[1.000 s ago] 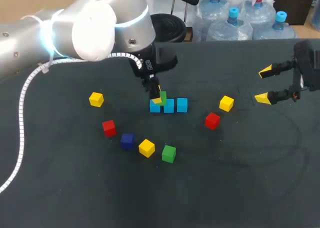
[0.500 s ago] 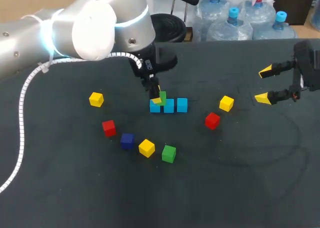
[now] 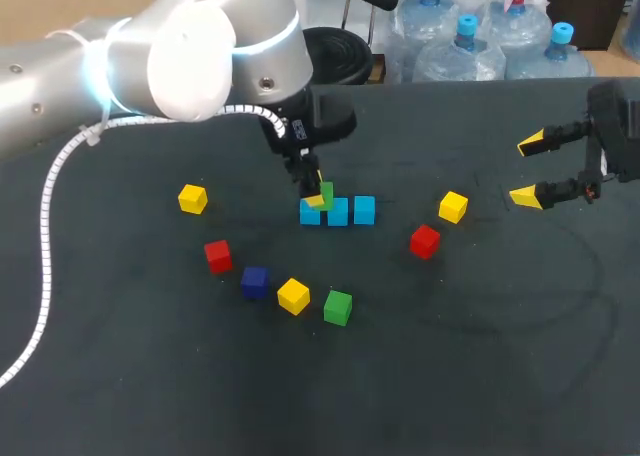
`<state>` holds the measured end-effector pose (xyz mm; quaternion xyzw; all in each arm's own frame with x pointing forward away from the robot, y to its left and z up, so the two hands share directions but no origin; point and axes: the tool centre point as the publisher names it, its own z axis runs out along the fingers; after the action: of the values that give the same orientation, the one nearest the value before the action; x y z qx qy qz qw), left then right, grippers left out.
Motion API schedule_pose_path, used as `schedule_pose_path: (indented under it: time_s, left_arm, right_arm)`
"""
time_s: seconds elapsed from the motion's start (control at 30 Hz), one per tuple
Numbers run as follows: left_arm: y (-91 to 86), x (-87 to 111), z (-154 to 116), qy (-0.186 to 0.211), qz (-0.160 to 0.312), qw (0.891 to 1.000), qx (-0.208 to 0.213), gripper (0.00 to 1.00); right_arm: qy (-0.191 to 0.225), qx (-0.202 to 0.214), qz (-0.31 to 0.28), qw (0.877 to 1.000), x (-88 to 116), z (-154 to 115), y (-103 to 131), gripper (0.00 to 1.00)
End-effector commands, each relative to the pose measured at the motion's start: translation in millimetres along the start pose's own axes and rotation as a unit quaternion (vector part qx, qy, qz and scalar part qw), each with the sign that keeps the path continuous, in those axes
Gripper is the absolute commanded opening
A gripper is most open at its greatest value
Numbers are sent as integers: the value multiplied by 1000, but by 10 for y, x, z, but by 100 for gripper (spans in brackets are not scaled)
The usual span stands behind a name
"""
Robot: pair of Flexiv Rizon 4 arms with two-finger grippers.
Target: Place the blue cubes, place green cubes on the blue cubes, place the yellow cubes on the green cubes, then place the red cubes on the yellow cubes, and place purple cube on the red cubes.
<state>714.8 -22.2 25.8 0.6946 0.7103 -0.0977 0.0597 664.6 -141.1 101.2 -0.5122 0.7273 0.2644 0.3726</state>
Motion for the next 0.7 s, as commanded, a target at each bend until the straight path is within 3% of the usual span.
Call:
schedule_pose_path:
  time_s: [0.03, 0.07, 0.23, 0.7]
  left_arm:
    - [37, -11, -2, 3, 2, 1000, 4, 23]
    - [38, -10, -2, 3, 3, 1000, 4, 33]
    - [41, 1, 1, 4, 1, 1000, 4, 38]
    - [39, 14, -2, 5, 0, 1000, 5, 38]
  right_arm:
    - [-1, 0, 0, 1000, 2, 6, -2, 100]
    - [-1, 0, 0, 1000, 2, 6, -2, 100]
    - [-1, 0, 0, 1000, 2, 6, -2, 100]
    - [-1, 0, 0, 1000, 2, 6, -2, 100]
